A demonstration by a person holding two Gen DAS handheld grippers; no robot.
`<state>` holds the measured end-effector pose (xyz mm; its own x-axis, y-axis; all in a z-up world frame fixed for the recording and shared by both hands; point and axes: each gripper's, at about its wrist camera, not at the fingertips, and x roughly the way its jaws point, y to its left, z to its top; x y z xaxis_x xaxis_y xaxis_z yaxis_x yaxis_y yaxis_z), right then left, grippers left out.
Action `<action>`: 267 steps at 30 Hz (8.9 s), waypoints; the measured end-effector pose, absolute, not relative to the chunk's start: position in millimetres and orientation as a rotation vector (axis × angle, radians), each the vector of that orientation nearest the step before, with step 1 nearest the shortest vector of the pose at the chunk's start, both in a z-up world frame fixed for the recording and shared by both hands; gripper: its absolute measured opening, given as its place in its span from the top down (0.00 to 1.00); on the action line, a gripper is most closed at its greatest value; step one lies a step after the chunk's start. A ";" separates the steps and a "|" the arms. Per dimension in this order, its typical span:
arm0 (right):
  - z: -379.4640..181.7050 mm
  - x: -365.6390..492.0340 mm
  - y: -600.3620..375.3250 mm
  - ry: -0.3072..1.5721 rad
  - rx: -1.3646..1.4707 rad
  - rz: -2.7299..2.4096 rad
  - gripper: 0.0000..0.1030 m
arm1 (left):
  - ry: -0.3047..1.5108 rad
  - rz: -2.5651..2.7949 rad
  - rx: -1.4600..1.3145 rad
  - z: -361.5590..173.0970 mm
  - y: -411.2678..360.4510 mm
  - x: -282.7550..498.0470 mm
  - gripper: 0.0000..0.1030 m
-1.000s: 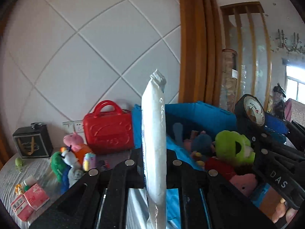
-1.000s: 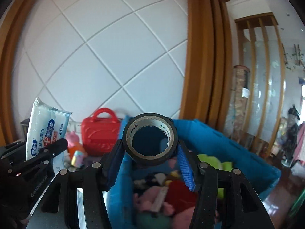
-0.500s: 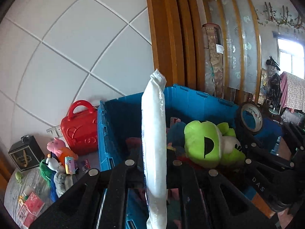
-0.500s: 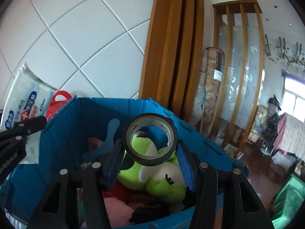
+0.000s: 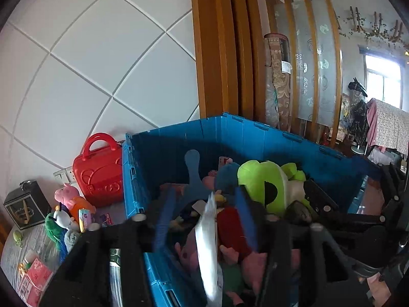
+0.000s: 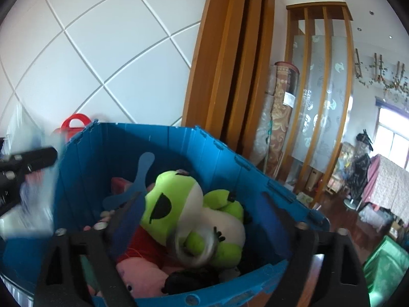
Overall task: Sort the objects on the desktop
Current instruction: 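Open both tools to drop the wipe pack and tape into the box, then return both tools from the blue box to the pile, then grasp the pink tissue pack with left tool while right tool grasps the white patch box, then lift the tissue pack and patch box over the blue box, then open both tools to drop the tissue pack and patch box into the box, then return both tools from the blue box to the pile on the bed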
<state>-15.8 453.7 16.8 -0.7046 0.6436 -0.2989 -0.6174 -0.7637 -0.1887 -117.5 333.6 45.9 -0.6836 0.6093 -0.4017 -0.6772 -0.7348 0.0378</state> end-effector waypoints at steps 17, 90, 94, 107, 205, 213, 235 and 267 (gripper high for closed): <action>41.1 8.2 404.2 -0.106 -0.373 2.394 0.00 | 0.127 2.402 -0.357 66.2 250.5 -107.0 0.13; -247.6 -451.9 245.2 0.278 -1.685 2.326 0.00 | 0.287 2.511 -1.635 -256.5 -228.1 -422.1 0.00; -261.8 -466.1 239.9 0.267 -1.713 2.296 0.00 | 0.146 2.499 -1.697 -261.1 -243.2 -433.8 0.00; -289.3 -437.1 258.2 0.312 -1.764 2.232 0.00 | 0.163 2.470 -1.878 -285.6 -239.9 -409.0 0.00; 90.9 -20.6 477.9 0.033 -0.555 2.737 0.26 | 0.103 2.524 -0.524 67.9 288.6 -118.7 0.18; 59.4 -16.6 547.2 0.099 -0.612 2.749 0.26 | 0.201 2.512 -0.599 57.5 358.1 -112.6 0.18; 42.4 -9.7 563.3 0.026 -0.674 2.682 0.00 | 0.178 2.538 -0.589 51.7 363.4 -102.7 0.02; 53.5 -54.3 298.7 -0.136 -0.634 2.824 0.00 | 0.064 2.737 -0.534 52.4 92.3 -119.6 0.01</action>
